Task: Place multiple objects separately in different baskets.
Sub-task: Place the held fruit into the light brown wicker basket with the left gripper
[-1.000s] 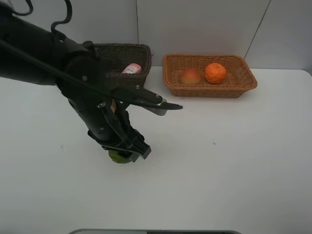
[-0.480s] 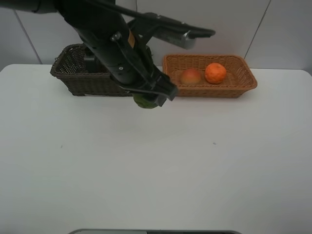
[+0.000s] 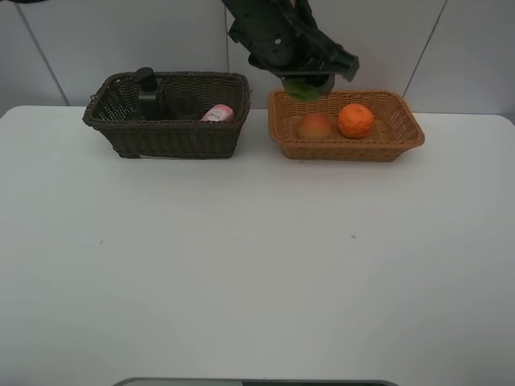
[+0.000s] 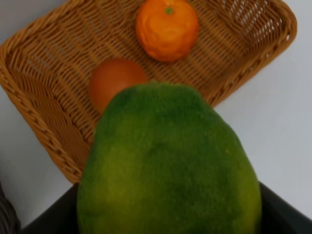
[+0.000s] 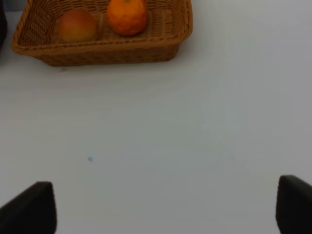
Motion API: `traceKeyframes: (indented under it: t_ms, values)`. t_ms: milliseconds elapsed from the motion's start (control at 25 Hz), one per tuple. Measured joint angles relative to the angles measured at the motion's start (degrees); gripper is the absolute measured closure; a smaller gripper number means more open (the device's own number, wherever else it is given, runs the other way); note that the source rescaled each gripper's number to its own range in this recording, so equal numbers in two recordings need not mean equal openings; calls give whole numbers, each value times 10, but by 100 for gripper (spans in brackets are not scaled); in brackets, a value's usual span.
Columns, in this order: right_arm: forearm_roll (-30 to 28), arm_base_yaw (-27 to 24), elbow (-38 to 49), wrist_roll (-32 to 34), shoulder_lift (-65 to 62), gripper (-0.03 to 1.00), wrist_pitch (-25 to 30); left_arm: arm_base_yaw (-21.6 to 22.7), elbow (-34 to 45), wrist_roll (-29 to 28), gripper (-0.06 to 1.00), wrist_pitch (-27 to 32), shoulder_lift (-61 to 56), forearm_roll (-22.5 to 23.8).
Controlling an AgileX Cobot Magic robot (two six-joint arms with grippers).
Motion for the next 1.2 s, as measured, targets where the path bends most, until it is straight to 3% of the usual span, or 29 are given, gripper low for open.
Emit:
traceKeyframes:
  t_ms: [280, 600, 760, 1200]
  values:
    - [0, 0, 0, 0, 0, -3, 0, 30, -23, 0, 19, -93, 71, 2]
    - [0, 0, 0, 0, 0, -3, 0, 50, -23, 0, 19, -261, 146, 2]
    - [0, 0, 0, 0, 0, -3, 0, 50, -23, 0, 19, -312, 177, 2]
    - [0, 0, 0, 0, 0, -3, 0, 51, -23, 0, 19, -312, 205, 1]
